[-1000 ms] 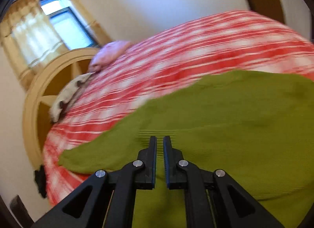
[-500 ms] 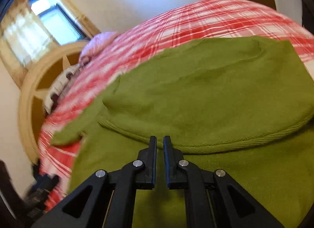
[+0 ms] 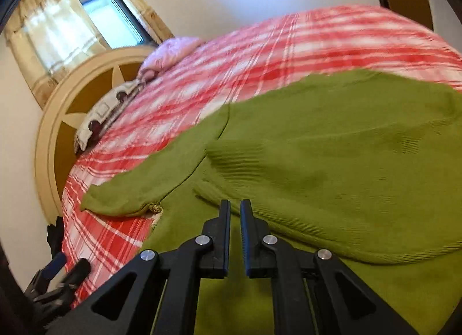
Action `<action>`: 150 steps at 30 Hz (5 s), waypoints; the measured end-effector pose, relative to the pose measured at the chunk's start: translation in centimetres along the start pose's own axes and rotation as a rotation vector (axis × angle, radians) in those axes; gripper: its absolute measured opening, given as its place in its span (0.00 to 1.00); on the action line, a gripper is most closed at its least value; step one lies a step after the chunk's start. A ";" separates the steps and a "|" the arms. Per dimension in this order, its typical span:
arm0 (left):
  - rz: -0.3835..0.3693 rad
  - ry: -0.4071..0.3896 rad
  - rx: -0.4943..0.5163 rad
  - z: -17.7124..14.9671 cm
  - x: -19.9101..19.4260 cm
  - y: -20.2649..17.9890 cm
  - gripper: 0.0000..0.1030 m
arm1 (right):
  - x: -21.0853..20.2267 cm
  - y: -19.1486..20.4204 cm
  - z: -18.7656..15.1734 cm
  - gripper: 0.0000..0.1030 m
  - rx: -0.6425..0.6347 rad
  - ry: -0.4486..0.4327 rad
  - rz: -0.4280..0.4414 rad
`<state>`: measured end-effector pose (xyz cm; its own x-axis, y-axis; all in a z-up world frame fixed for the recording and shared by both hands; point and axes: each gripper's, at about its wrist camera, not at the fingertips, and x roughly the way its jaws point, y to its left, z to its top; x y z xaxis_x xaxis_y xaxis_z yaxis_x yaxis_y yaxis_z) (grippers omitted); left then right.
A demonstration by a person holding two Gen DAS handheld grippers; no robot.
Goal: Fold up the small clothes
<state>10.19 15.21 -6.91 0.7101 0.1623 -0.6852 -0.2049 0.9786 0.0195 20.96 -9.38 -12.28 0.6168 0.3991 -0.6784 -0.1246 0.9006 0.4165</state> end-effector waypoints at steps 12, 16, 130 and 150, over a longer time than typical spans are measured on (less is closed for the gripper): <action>0.050 0.022 -0.142 -0.4 2.2 6.5 1.00 | -0.8 1.7 0.0 0.75 -0.139 -0.009 0.035; 0.032 0.036 -0.139 -0.6 2.5 6.5 1.00 | 0.8 3.5 0.6 0.74 -0.305 0.010 -0.102; -0.157 0.036 0.015 -3.2 4.8 -9.5 1.00 | -7.3 -13.7 0.4 0.59 0.346 -0.116 -0.098; -0.157 0.036 0.015 -3.3 4.9 -9.5 1.00 | -5.9 -9.1 1.3 0.09 -0.033 -0.042 -0.237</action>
<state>13.38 6.30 -12.80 0.7080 0.0033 -0.7062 -0.0834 0.9934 -0.0789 19.50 -20.16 -11.26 0.6632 0.1688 -0.7291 0.0024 0.9737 0.2276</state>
